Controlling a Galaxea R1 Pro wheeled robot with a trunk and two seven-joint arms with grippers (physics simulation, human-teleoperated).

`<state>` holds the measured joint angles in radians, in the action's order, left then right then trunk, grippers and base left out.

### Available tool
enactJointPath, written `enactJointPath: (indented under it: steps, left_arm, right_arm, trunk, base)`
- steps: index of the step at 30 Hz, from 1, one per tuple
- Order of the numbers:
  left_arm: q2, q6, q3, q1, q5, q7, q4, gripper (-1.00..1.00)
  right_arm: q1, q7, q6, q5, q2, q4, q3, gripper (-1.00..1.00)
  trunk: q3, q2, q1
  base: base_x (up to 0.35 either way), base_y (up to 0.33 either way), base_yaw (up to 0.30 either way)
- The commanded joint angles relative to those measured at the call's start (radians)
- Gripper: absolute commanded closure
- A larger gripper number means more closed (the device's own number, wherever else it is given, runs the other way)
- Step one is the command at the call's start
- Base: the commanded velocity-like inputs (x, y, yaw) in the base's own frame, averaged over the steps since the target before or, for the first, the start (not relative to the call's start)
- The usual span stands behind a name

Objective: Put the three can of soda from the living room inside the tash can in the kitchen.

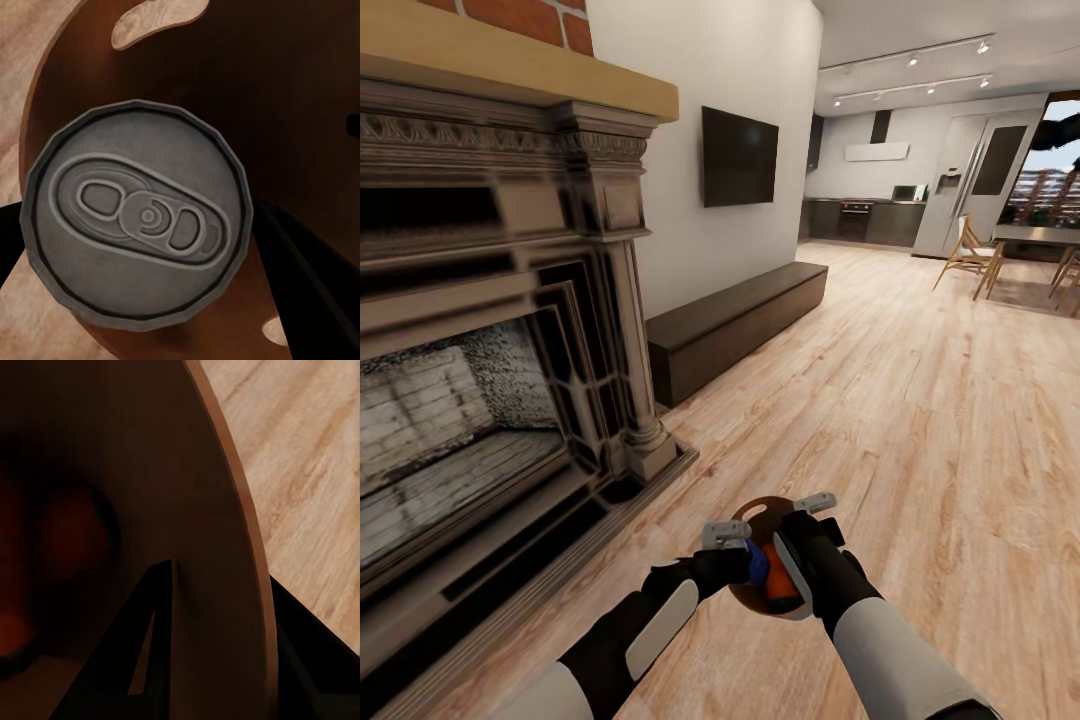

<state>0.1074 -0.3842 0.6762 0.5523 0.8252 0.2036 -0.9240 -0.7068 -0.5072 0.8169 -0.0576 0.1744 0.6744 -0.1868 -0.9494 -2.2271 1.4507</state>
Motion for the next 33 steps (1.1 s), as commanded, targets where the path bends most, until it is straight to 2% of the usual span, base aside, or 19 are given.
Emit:
enactJointPath:
  steps: [1,8,12,17,33]
  left_arm:
    - [0.001,0.003,0.0,0.0,0.0,-0.001,0.002,1.0]
    - [0.001,0.029,0.007,0.0,0.002,0.001,0.008,1.0]
    - [0.015,0.058,0.011,0.0,0.001,0.001,0.078,1.0]
    - [0.024,0.085,0.014,0.0,0.0,0.001,0.118,1.0]
    - [0.026,0.093,0.015,0.0,0.001,0.0,0.127,1.0]
  right_arm:
    - [0.0,0.003,0.002,-0.01,0.0,0.001,-0.001,1.0]
    - [0.0,0.004,0.003,-0.01,0.0,0.001,-0.009,1.0]
    - [0.0,0.006,0.005,-0.009,0.0,0.002,-0.022,1.0]
    - [0.0,0.007,0.005,-0.009,0.0,0.002,-0.038,1.0]
    - [0.0,0.007,0.005,-0.008,0.0,0.002,-0.045,1.0]
  trunk:
    - [0.0,0.0,0.0]
    - [0.0,0.0,0.0]
    - [0.0,0.0,0.0]
    - [0.0,0.0,0.0]
    - [0.0,0.0,0.0]
  base:
    - [0.0,0.0,0.0]
    - [0.0,0.0,0.0]
    - [0.0,0.0,0.0]
    - [0.0,0.0,0.0]
    - [0.0,0.0,0.0]
